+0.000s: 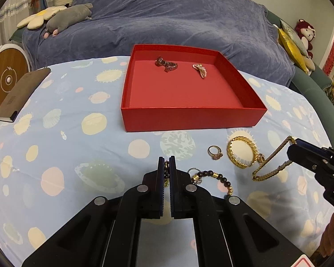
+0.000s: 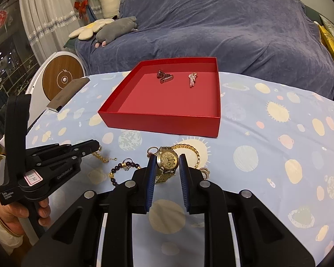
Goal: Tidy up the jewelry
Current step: 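Carry the gold watch and gold chain into the red box and open both grippers, then withdraw both grippers from the red box back toward the remaining jewelry, then grasp the black-bead bracelet with the left gripper while the right gripper grasps the gold cuff bangle, then carry the bead bracelet and gold bangle into the red box and open both grippers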
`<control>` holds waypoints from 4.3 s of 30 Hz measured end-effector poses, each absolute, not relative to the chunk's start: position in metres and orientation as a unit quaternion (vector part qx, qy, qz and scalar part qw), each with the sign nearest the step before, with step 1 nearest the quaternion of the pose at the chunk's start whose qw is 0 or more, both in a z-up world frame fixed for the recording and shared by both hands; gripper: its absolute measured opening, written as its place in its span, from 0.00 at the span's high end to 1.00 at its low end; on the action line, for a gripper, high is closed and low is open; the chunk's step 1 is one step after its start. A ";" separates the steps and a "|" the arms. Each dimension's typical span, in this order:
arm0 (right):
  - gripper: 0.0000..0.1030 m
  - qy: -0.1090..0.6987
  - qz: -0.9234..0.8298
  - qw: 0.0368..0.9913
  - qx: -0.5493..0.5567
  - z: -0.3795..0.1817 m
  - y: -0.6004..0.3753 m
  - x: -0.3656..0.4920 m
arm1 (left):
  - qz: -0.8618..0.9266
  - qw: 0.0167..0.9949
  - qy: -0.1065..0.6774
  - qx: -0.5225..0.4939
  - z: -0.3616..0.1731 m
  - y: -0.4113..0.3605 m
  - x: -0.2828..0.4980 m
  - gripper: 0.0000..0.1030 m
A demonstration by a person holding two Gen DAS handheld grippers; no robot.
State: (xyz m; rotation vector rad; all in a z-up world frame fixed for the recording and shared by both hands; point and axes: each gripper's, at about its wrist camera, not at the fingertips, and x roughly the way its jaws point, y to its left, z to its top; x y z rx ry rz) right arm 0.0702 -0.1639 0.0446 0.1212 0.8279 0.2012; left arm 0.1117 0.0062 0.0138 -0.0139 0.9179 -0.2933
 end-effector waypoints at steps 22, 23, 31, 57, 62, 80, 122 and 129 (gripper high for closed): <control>0.80 0.389 0.062 0.915 0.092 0.078 -0.190 0.267 | -0.132 0.909 0.394 -0.012 0.077 -0.031 0.301 0.98; 0.80 0.398 0.060 0.911 0.094 0.067 -0.190 0.275 | -0.130 0.907 0.401 -0.009 0.069 -0.033 0.309 0.98; 0.80 0.446 0.051 0.890 0.077 0.008 -0.182 0.299 | -0.105 0.885 0.454 -0.001 0.010 -0.036 0.346 0.98; 0.62 0.403 0.045 0.908 0.108 0.056 -0.210 0.076 | -0.061 0.902 0.428 -0.005 0.040 0.025 0.139 0.29; 0.62 0.421 0.043 0.901 0.094 0.033 -0.206 0.069 | -0.094 0.891 0.444 0.016 0.011 0.011 0.111 0.29; 0.62 0.451 0.059 0.889 0.057 0.002 -0.183 0.081 | -0.145 0.869 0.469 0.059 -0.040 -0.025 0.104 0.49; 0.46 0.464 0.055 0.884 0.014 -0.034 -0.149 0.126 | -0.216 0.871 0.441 -0.013 0.010 0.005 0.086 0.95; 0.46 0.446 0.065 0.892 0.026 -0.014 -0.151 0.120 | -0.222 0.876 0.427 -0.022 0.022 0.005 0.085 0.95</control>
